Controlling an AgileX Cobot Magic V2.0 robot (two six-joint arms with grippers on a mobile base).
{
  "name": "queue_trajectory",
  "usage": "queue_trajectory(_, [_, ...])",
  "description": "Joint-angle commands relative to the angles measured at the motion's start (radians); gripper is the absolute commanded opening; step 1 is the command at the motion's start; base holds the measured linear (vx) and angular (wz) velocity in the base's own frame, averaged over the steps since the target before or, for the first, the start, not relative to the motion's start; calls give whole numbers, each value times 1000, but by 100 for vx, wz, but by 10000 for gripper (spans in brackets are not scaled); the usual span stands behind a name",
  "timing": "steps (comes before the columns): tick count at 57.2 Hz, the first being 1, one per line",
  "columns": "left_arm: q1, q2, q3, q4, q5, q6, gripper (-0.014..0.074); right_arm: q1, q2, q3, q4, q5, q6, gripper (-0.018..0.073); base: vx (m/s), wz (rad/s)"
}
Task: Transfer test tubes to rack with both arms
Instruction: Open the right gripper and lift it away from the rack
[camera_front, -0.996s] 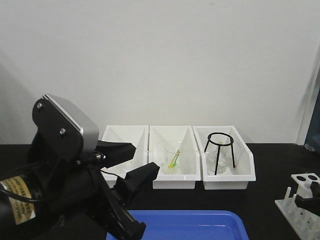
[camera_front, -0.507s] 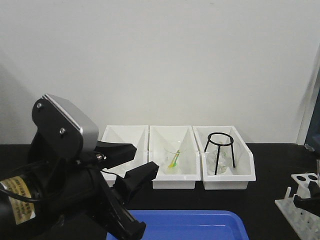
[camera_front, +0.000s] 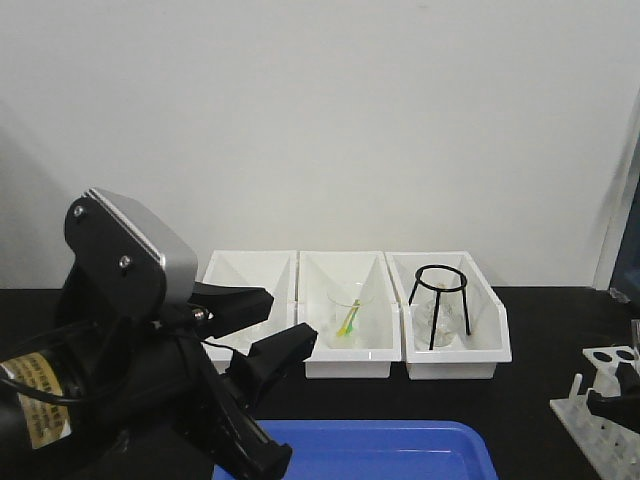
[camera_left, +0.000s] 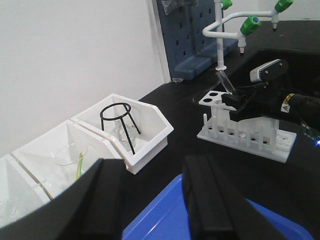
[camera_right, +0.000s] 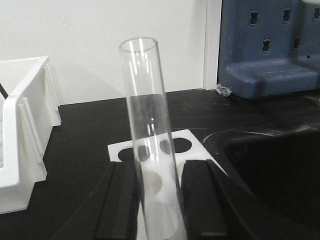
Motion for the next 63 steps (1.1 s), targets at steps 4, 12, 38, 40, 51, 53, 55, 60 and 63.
queue_trajectory(4, [-7,-24,-29,-7,-86,-13,382,-3,-36,-20,-1,-55,-12,370,0,0])
queue_trajectory(12, [-7,-24,-29,-7,-86,-13,382,-3,-36,-20,-1,-78,-12,454,0,0])
queue_trajectory(38, [-7,-24,-29,-7,-83,-13,382,-3,-140,-20,-37,-222,-8,482,0,0])
queue_trajectory(40, [-7,-24,-29,-7,-83,-13,382,-3,-169,-20,-50,-222,-8,479,0,0])
queue_trajectory(51, [-7,-24,-29,-7,-56,-13,382,-1,-350,-20,-125,-157,81,395,0,0])
queue_trajectory(53, [-7,-24,-29,-7,-46,-13,382,-1,-391,-20,-138,-120,103,359,0,0])
queue_trajectory(55, [-7,-24,-29,-7,-33,-13,382,-1,-435,-20,-154,-74,125,316,0,0])
queue_trajectory(60, [-7,-24,-29,-7,7,-13,369,-1,-550,-20,-212,82,179,181,0,0])
queue_trajectory(63, [-7,-24,-29,-7,39,-13,337,-1,-630,-20,-263,192,219,91,0,0])
